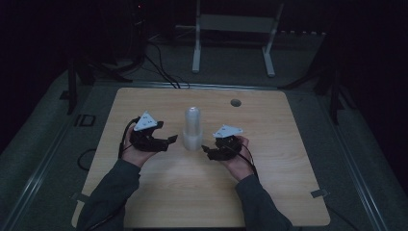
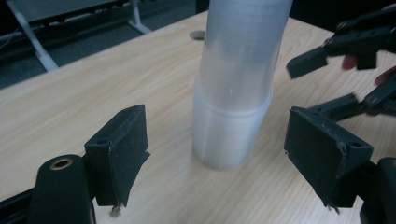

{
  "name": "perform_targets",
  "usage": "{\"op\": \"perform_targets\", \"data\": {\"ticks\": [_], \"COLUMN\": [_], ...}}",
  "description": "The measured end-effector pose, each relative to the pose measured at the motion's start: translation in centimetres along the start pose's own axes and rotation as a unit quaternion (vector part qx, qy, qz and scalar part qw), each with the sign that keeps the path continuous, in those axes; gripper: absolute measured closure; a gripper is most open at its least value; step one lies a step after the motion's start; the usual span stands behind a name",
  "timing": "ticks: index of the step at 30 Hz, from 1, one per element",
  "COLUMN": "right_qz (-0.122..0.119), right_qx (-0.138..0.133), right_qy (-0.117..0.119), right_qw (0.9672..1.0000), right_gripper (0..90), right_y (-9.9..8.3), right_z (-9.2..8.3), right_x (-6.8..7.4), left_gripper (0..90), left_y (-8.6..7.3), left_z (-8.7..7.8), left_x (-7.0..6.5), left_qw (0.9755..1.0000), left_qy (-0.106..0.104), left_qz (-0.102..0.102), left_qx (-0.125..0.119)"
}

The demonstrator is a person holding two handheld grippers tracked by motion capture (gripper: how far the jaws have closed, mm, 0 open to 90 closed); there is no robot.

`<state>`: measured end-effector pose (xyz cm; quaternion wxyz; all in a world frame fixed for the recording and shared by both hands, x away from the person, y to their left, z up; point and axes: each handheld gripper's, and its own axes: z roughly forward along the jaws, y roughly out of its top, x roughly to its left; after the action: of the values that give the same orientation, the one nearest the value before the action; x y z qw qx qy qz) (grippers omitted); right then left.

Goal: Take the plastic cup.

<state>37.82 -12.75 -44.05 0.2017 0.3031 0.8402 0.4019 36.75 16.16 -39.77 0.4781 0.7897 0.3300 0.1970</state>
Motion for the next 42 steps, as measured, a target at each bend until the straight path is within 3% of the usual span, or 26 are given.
{"op": "perform_targets", "data": {"ticks": [13, 24, 42], "right_qz": [0.019, 0.012, 0.01], "right_qx": [-0.02, -0.025, -0.031], "right_qy": [0.024, 0.033, 0.043], "right_qw": [0.9993, 0.9991, 0.9986], "right_gripper": [28.9, 27.4, 25.8], "right_y": [0.9, 0.9, 1.3], "right_z": [1.6, 2.4, 3.3], "right_x": [-0.4, -0.4, -0.1], "left_gripper": [20.6, 20.7, 20.9], "left_y": [2.8, 4.0, 4.9], "left_z": [1.4, 3.4, 5.5], "left_x": [-0.6, -1.0, -1.3], "left_qw": [0.9996, 0.9993, 0.9994], "left_qy": [-0.008, -0.011, -0.01], "left_qz": [0.027, 0.037, 0.028], "left_qx": [0.002, 0.003, -0.016]}}
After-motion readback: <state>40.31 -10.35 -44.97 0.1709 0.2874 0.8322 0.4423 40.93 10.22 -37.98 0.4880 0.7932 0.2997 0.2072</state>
